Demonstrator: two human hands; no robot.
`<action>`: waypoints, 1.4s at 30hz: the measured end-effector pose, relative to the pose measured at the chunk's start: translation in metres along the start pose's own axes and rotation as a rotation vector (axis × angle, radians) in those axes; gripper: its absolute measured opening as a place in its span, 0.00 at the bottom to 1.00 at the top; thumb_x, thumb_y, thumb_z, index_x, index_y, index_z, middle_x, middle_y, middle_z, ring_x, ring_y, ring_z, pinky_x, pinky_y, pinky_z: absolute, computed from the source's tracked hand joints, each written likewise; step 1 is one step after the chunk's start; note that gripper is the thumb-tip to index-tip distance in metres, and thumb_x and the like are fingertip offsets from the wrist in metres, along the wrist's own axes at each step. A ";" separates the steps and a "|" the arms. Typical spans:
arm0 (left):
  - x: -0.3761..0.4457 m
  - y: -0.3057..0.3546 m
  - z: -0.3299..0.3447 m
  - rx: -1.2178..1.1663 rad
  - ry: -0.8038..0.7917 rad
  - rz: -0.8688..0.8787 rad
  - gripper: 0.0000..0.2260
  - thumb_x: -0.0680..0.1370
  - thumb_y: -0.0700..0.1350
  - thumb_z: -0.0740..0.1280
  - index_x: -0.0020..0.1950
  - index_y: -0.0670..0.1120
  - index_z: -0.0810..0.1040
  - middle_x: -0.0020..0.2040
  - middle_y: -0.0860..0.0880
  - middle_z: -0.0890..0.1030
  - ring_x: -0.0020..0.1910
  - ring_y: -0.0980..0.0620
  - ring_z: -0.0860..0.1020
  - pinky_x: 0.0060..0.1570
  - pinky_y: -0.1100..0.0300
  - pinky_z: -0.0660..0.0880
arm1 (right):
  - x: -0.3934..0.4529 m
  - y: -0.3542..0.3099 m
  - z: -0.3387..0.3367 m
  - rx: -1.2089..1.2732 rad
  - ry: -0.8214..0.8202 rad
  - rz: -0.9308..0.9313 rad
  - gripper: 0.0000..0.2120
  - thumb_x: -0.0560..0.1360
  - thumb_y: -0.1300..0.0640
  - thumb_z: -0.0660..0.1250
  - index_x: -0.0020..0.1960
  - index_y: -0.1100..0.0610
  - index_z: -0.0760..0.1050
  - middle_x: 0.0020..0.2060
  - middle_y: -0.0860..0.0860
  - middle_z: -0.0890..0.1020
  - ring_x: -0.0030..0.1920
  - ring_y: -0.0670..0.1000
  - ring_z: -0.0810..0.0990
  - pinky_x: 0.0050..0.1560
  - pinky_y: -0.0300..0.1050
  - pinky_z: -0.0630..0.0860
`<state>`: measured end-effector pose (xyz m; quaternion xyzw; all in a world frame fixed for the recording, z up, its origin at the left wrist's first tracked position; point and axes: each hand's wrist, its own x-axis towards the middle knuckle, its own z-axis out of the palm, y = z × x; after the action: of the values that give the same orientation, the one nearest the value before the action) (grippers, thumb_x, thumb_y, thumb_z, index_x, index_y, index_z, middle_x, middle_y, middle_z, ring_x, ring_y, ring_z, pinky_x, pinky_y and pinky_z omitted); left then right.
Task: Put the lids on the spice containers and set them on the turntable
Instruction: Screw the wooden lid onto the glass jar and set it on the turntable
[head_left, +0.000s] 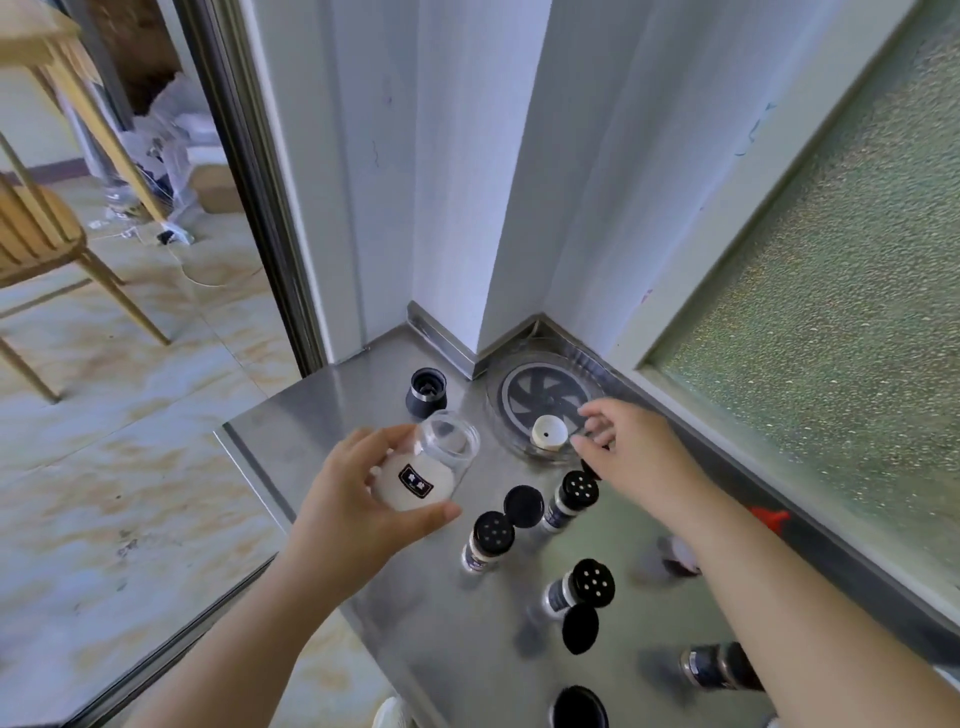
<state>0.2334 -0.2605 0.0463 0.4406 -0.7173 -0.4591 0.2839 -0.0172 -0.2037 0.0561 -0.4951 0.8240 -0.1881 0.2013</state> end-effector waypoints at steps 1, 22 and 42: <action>0.006 -0.003 -0.003 0.014 0.000 0.011 0.25 0.58 0.51 0.79 0.48 0.66 0.71 0.47 0.60 0.75 0.49 0.64 0.72 0.46 0.68 0.68 | 0.020 0.000 0.004 -0.068 -0.024 0.021 0.19 0.75 0.54 0.66 0.64 0.56 0.72 0.55 0.51 0.79 0.52 0.50 0.78 0.53 0.42 0.73; 0.058 0.011 0.000 -0.187 -0.044 -0.004 0.22 0.58 0.48 0.81 0.45 0.64 0.75 0.45 0.57 0.79 0.45 0.65 0.75 0.36 0.78 0.71 | 0.116 -0.006 0.035 0.412 -0.207 0.402 0.15 0.80 0.58 0.51 0.60 0.54 0.73 0.63 0.60 0.73 0.51 0.56 0.75 0.51 0.50 0.73; -0.096 0.197 0.183 -0.254 -0.422 0.431 0.27 0.56 0.58 0.75 0.53 0.57 0.79 0.44 0.56 0.77 0.45 0.60 0.78 0.42 0.71 0.73 | -0.241 0.077 -0.216 0.692 0.088 -0.235 0.27 0.61 0.56 0.75 0.59 0.46 0.77 0.51 0.49 0.80 0.52 0.47 0.80 0.56 0.43 0.76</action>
<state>0.0551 -0.0629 0.1489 0.1349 -0.7739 -0.5556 0.2723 -0.0827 0.0689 0.2354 -0.4805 0.6570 -0.4985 0.2982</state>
